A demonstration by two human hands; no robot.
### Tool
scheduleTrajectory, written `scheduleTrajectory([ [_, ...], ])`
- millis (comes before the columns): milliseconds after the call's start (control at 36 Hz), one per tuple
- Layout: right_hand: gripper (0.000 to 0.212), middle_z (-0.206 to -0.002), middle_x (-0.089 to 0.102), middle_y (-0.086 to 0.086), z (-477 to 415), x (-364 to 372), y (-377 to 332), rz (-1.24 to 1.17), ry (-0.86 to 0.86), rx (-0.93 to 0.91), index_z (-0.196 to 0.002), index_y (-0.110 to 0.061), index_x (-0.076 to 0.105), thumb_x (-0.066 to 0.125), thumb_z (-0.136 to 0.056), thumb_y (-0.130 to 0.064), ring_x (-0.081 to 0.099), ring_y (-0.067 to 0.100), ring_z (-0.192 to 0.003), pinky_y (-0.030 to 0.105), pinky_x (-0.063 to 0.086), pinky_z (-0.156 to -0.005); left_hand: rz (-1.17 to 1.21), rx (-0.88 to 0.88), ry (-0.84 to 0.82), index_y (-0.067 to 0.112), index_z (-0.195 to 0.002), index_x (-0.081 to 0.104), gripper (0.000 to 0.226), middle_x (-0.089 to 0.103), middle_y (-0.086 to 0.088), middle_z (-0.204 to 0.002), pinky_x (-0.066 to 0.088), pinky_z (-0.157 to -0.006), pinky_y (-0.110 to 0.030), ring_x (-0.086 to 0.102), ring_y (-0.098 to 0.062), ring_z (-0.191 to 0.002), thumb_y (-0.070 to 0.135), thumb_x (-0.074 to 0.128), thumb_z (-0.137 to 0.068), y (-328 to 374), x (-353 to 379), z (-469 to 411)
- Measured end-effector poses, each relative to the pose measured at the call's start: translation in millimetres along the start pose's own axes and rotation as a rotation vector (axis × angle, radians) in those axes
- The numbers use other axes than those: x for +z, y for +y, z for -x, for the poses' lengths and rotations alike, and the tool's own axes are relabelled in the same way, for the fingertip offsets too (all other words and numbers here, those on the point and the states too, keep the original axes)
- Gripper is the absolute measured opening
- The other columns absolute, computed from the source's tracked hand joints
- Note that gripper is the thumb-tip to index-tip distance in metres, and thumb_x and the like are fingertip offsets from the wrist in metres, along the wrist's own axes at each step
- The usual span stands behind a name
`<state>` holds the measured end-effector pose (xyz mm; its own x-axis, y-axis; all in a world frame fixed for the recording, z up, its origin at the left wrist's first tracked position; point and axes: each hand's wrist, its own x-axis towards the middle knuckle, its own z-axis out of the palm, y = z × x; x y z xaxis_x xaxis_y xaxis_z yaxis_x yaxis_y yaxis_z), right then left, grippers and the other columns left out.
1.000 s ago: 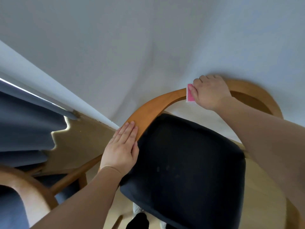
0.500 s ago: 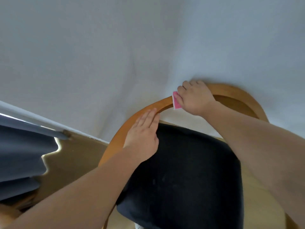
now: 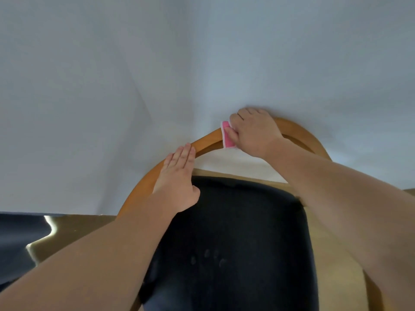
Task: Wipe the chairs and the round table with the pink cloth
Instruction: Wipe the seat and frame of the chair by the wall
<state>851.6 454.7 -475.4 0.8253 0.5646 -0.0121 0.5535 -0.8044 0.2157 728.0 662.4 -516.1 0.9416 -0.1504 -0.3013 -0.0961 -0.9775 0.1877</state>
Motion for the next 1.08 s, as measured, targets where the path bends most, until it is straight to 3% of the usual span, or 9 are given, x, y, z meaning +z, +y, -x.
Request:
scheduleTrajectory([
  [361,0.047,-0.111,0.06,0.008,28,7,32,-0.132,0.052,0.189,-0.118,-0.014,0.054,0.023,-0.1,-0.045,0.056,0.028,-0.103,0.039,0.042,-0.089,-0.039,-0.013,0.0,0.02,-0.146,-0.022,0.095,-0.027,0.003,-0.153,-0.017,-0.109,-0.032,-0.024,-0.012,-0.14,0.033,0.05,-0.084,3,-3,0],
  [806,0.047,-0.115,0.059,0.01,47,15,52,-0.229,0.083,0.322,-0.122,-0.012,0.052,0.024,-0.102,-0.043,0.054,0.029,-0.104,0.041,0.043,-0.089,-0.069,-0.029,-0.026,0.023,-0.144,-0.026,0.102,-0.027,0.005,-0.154,-0.018,-0.107,-0.032,-0.03,-0.006,-0.132,0.034,0.053,-0.08,1,-5,-2],
  [1083,0.061,-0.114,0.058,0.012,75,23,68,-0.325,0.128,0.432,-0.129,-0.009,0.05,0.013,-0.097,-0.046,0.055,0.031,-0.103,0.041,0.045,-0.085,-0.072,-0.088,-0.017,0.019,-0.149,-0.013,0.094,-0.016,0.0,-0.158,-0.008,-0.113,-0.034,-0.013,-0.017,-0.144,0.035,0.053,-0.083,17,-15,-2],
])
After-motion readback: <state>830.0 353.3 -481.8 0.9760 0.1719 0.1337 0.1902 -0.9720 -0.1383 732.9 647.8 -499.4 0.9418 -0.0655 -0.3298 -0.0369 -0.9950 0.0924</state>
